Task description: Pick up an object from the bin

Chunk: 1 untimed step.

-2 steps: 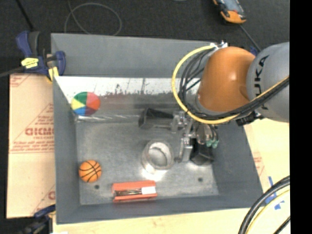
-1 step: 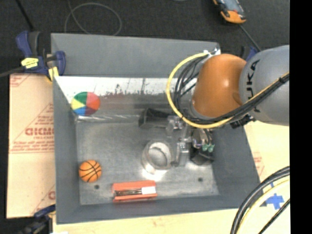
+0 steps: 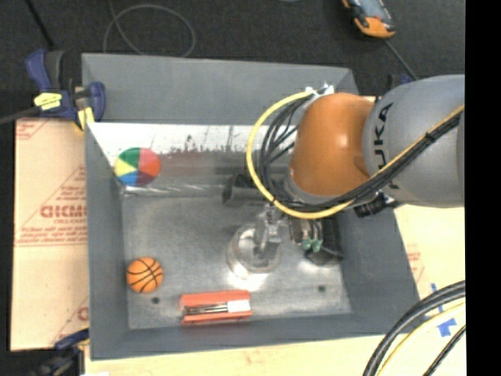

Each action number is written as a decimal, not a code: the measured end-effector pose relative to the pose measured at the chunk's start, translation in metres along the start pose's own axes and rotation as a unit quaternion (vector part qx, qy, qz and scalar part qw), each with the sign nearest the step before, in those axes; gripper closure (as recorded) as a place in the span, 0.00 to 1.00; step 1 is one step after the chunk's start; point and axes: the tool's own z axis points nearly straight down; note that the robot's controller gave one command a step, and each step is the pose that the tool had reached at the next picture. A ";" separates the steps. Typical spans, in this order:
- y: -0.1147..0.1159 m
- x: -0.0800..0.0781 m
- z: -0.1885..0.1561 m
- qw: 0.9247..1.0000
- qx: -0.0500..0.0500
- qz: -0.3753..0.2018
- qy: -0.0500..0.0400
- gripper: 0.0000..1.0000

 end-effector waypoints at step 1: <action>0.000 0.000 0.000 1.000 0.000 0.000 0.000 1.00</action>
Offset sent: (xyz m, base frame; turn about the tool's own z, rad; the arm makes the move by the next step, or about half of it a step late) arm -0.0358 -0.0602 0.0315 -0.1147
